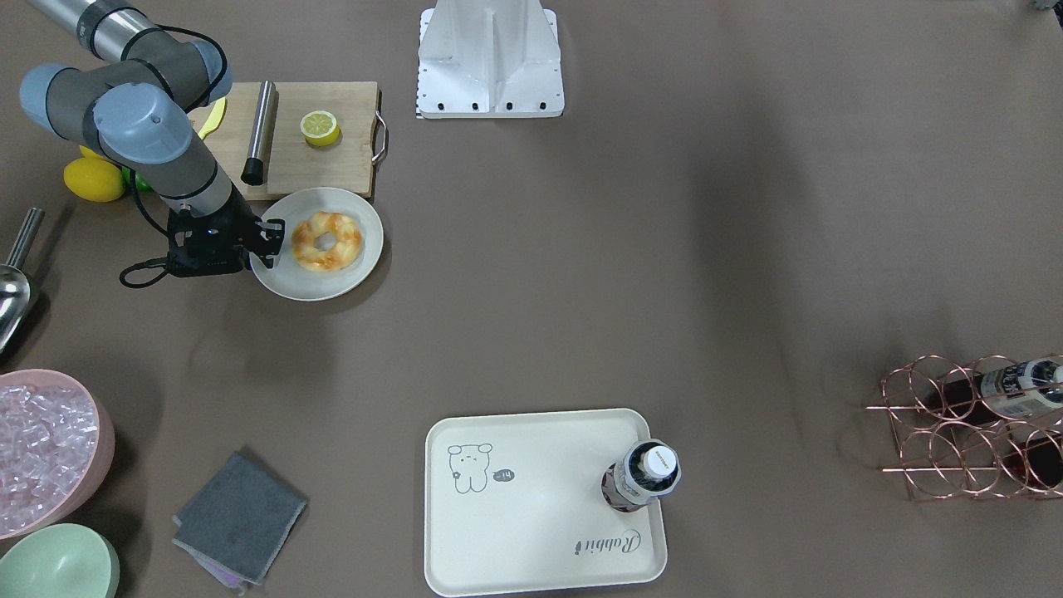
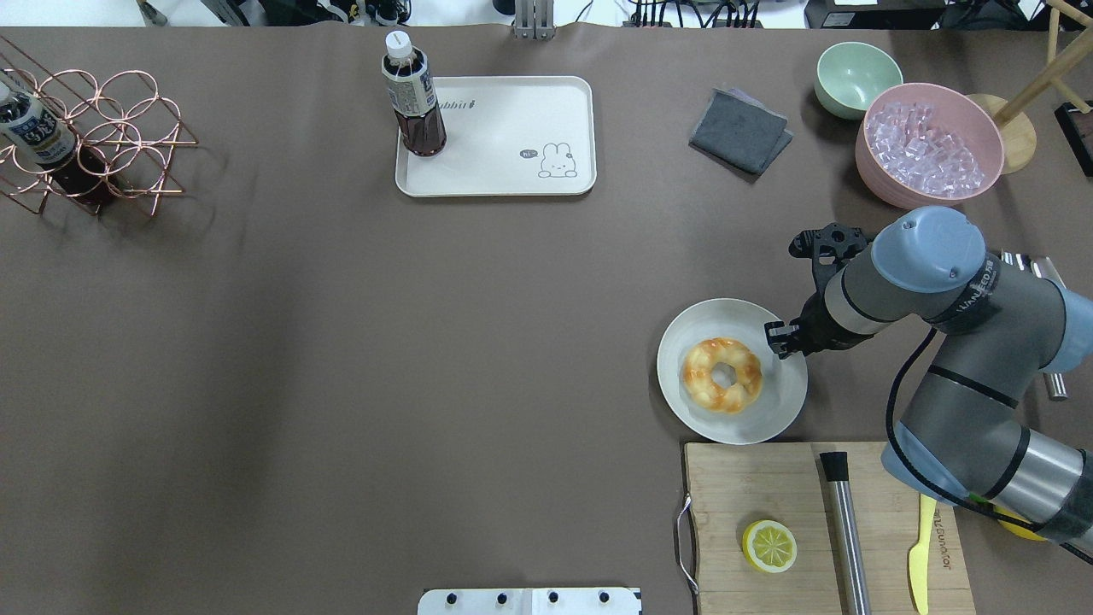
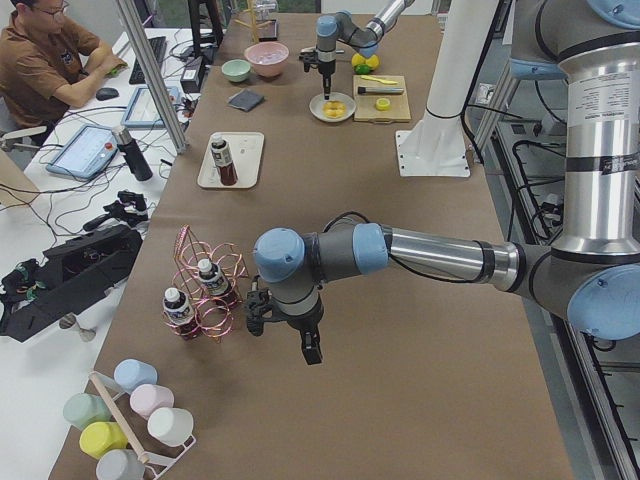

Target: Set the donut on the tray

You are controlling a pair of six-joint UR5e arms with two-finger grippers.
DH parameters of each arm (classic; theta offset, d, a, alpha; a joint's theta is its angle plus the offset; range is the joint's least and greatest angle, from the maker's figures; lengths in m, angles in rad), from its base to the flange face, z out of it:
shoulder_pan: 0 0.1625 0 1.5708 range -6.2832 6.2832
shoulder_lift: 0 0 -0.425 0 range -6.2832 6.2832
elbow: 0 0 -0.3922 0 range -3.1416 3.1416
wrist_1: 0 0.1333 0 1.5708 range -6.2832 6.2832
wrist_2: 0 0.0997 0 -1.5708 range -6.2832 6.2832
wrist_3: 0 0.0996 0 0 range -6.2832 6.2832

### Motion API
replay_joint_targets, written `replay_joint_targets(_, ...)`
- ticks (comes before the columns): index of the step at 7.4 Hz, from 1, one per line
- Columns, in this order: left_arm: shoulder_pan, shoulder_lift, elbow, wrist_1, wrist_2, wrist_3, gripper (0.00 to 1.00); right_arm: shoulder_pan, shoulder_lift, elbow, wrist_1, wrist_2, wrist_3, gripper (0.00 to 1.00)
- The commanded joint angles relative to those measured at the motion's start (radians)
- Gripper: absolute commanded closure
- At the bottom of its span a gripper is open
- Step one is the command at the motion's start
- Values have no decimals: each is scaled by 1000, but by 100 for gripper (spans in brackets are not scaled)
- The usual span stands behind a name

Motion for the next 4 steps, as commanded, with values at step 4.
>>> replay_joint_targets(4,-29,41,-50,0,2,0,2,30,29,34,0,11,22,100)
